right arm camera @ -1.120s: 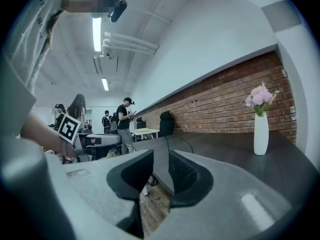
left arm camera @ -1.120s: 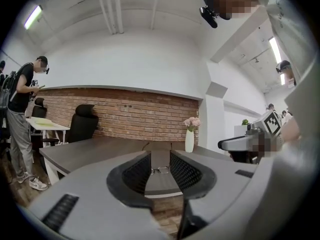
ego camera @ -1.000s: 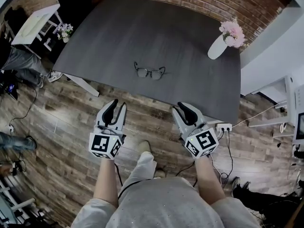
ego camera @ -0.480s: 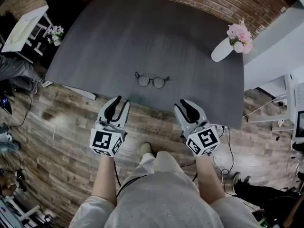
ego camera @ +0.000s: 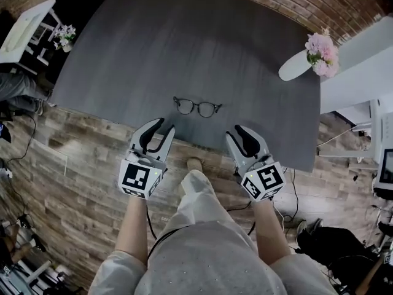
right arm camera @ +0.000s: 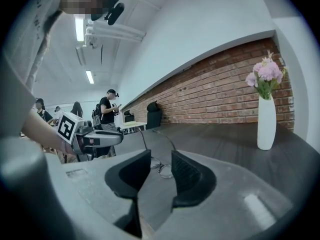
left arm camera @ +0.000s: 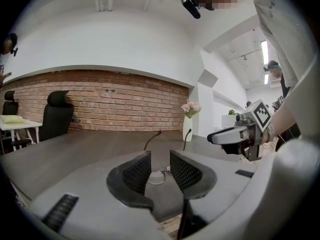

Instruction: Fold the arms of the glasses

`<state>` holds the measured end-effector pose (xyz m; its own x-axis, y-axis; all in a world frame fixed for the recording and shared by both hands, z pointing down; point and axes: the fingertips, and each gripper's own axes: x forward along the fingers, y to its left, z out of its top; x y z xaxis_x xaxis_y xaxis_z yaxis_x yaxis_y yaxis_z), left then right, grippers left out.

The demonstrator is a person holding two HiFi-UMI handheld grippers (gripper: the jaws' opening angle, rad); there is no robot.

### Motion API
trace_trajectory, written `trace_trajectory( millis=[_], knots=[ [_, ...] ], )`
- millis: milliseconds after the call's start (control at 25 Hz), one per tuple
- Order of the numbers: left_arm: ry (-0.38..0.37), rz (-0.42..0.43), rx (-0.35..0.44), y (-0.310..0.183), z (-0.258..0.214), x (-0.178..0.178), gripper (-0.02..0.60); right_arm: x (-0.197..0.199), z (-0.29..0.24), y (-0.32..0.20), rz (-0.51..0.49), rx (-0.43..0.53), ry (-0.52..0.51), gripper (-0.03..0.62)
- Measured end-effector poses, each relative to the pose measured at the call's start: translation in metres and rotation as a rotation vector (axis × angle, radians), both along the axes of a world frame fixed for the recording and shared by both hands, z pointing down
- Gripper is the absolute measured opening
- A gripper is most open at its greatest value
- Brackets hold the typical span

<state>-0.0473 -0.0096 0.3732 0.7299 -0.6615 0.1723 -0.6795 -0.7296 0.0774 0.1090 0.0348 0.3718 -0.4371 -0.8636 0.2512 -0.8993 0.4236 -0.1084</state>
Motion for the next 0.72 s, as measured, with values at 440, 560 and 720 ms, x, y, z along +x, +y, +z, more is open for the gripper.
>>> trace_trajectory(
  millis=[440, 560, 720],
  knots=[
    [-0.066, -0.053, -0.055, -0.044, 0.028, -0.001, 0.115, -0.001, 0.020, -0.046, -0.054, -0.041, 0.018, 0.124],
    [-0.093, -0.045, -0.064, -0.050, 0.035, 0.000, 0.115, -0.003, 0.025, -0.055, -0.069, -0.054, 0.021, 0.129],
    [-0.154, -0.031, -0.049, -0.059, 0.043, 0.006, 0.116, -0.004, 0.033, -0.064, -0.114, -0.071, 0.045, 0.133]
  ],
)
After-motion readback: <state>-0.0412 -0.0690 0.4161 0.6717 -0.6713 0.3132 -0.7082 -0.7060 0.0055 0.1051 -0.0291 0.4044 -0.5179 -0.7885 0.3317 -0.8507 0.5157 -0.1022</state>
